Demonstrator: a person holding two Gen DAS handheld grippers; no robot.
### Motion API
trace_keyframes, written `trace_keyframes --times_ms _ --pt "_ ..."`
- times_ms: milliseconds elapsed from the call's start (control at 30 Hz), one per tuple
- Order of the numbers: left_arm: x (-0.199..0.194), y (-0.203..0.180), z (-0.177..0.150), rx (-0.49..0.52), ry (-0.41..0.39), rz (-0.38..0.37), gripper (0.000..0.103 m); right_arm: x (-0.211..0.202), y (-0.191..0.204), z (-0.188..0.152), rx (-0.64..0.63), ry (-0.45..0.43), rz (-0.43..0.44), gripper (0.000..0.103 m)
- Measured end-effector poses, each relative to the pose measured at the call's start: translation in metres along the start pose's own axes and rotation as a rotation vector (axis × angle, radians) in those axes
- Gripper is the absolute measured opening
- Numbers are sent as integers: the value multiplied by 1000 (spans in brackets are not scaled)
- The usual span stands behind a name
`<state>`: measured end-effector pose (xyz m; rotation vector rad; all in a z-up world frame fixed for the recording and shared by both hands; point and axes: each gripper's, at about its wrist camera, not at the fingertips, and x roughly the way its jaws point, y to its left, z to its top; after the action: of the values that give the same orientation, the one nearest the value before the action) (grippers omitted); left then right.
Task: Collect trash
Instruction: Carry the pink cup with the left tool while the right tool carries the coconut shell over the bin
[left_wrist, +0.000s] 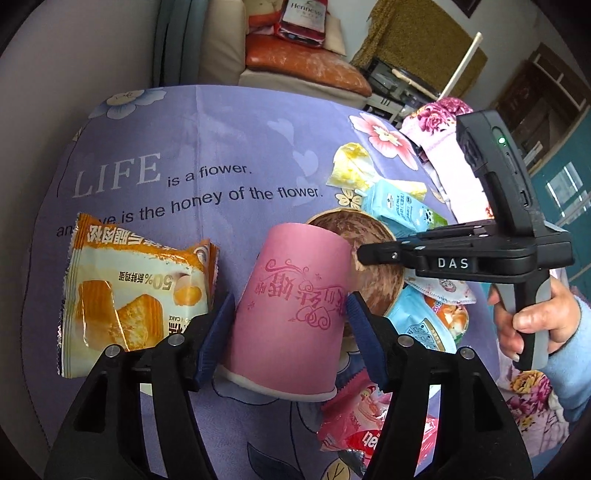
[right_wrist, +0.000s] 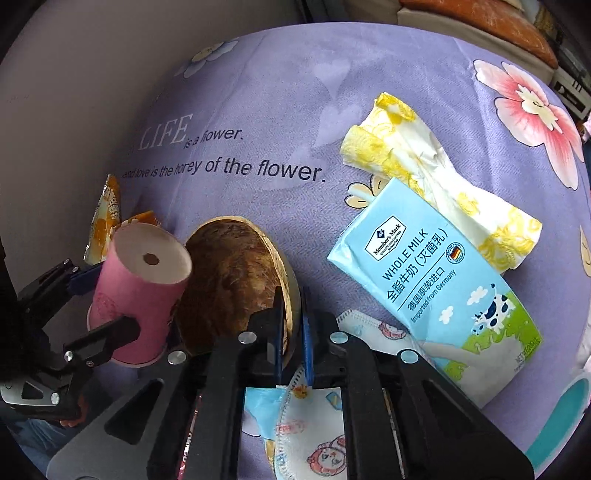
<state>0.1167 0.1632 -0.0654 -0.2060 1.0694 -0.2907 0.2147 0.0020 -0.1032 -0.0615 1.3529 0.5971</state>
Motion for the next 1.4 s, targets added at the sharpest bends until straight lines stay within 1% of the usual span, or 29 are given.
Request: trace_keyframes --times_ms 67,133,200,300,400,467,600,700,767,900,1100,1233,1400 --pt "0 -2 -2 -1 12 -10 65 -12 2 -4 1 -39 -16 8" --pt "-3 -8 -4 15 9 -15 65 -20 0 -8 19 -60 -14 8" --pt "-8 -14 -6 24 -10 -4 62 -29 -1 -11 31 -88 -21 8" --pt "-19 -23 -6 26 -43 16 60 -51 -3 -19 49 -144 -27 8" --pt "-36 -27 -3 3 -89 13 60 -82 -6 -26 56 -219 -45 7" --pt "-47 -33 -1 5 -115 7 60 -96 -8 -30 57 -250 -57 7" --pt "-58 -52 4 18 -144 3 60 -128 -22 -44 82 -305 -80 7" --pt "-59 -70 8 32 -146 -5 60 -151 -41 -64 127 -340 -90 7" --pt "-55 -87 10 51 -140 -15 60 -162 -50 -75 154 -360 -98 7" --pt "-45 -127 11 110 -120 -38 60 -185 -78 -106 225 -396 -120 7" --pt "-25 -199 7 233 -87 -84 60 -214 -126 -159 336 -452 -165 7" --pt "-7 -252 2 307 -49 -126 60 -231 -160 -198 416 -498 -181 8" --pt "23 -303 -4 358 16 -158 60 -245 -207 -248 521 -536 -226 8"
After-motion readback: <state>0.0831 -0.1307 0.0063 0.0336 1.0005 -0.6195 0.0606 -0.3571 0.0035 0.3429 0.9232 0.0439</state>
